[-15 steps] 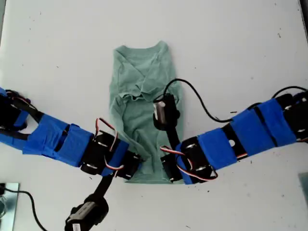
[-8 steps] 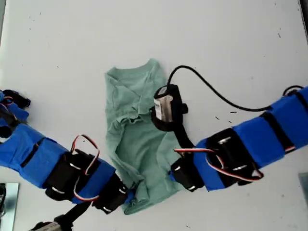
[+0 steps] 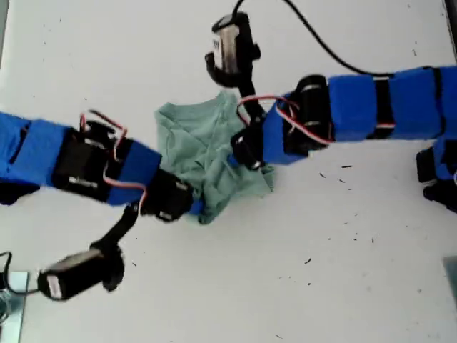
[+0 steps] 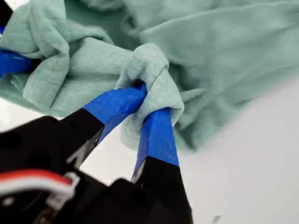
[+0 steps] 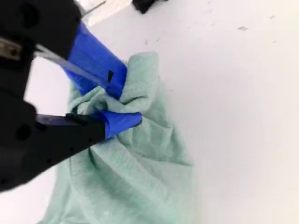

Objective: Fold t shirt

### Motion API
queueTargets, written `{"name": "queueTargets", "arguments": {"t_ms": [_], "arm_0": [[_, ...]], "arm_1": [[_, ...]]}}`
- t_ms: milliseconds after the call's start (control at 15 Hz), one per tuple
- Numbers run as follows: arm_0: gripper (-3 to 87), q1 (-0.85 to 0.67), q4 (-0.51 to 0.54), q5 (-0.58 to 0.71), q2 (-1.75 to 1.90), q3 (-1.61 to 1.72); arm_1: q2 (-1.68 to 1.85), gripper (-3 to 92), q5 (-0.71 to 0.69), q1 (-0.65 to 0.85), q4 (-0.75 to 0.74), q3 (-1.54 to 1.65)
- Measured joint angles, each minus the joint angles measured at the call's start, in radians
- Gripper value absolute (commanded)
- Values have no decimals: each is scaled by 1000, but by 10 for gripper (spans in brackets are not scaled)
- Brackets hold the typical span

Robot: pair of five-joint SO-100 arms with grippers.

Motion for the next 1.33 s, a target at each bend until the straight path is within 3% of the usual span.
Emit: {"name": "queueTargets", "arguments": {"t_ms": [67,133,200,267,333,467,667,867,1067,1333], "arm_0": [[6,-87,-66,20,83,140],[178,-152,-114,31,160,262],[317,-190,-140,44,229,337],[353,-212,-144,63,304,364],[328,-249,-146,81,402,388],[248,-428,-161,83,706,546],[179,-600,-140,83,1252,834],[119,-531,-137,17,1536,1089],[101,-396,-137,-77,1881,1405],[59,-255,-120,-163,1987,1646]], "arm_1": [[-2,73,-15,67,-21,9],[-2,375,-28,103,-41,11],[-2,383,-46,115,-60,11],[2,323,-72,124,-66,11],[23,302,-78,155,-89,17],[276,289,-71,290,-282,250],[920,280,-15,465,-574,873],[1485,279,28,453,-474,1301],[1951,282,94,357,-244,1597],[2019,204,202,299,-49,1830]]}}
